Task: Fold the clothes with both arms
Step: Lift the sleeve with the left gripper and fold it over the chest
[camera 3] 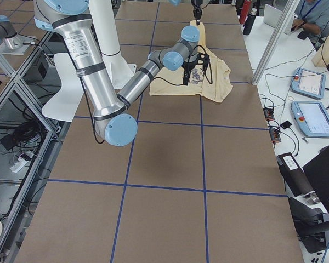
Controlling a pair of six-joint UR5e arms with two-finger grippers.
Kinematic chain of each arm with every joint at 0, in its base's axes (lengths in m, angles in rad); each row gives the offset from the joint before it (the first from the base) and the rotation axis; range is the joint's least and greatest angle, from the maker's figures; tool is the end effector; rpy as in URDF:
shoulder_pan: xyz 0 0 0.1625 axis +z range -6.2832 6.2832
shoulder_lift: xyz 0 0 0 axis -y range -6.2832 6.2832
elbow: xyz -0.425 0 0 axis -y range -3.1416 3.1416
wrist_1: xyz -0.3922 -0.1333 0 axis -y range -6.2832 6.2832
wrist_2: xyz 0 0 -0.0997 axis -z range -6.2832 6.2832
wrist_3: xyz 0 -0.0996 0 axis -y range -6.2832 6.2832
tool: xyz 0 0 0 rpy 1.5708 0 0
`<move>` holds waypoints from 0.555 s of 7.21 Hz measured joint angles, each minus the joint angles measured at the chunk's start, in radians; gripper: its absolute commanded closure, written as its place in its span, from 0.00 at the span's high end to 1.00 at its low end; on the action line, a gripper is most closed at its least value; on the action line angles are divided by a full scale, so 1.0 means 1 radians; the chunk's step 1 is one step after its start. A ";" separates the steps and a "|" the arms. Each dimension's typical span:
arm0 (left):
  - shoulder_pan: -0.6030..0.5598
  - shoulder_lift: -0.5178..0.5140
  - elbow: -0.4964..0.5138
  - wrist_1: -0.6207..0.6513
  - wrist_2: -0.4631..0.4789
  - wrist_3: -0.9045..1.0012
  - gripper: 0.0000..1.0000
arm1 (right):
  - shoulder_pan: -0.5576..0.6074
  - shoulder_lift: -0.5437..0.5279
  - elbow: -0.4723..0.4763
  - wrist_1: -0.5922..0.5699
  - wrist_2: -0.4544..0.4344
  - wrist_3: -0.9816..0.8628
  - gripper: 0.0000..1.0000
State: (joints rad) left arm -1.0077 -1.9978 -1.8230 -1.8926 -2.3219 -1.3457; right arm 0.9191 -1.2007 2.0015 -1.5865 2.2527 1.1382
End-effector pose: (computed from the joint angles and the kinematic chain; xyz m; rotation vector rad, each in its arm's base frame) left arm 0.2630 -0.5391 0.2583 -0.0096 1.1711 -0.3162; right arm -0.2787 -0.4816 0.2614 -0.0324 -0.9904 0.1786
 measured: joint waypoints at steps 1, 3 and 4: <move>0.047 -0.050 0.014 0.002 0.009 -0.076 0.00 | 0.011 -0.027 0.010 0.000 0.005 -0.002 0.99; 0.121 -0.137 0.052 -0.003 0.039 -0.172 0.00 | 0.031 -0.072 0.022 0.004 0.011 -0.010 0.99; 0.143 -0.178 0.077 -0.005 0.045 -0.198 0.00 | 0.046 -0.092 0.026 0.007 0.019 -0.018 0.99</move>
State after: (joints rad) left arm -0.8646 -2.1759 -1.7456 -1.8974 -2.2772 -1.5440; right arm 0.9646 -1.2925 2.0275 -1.5800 2.2717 1.1197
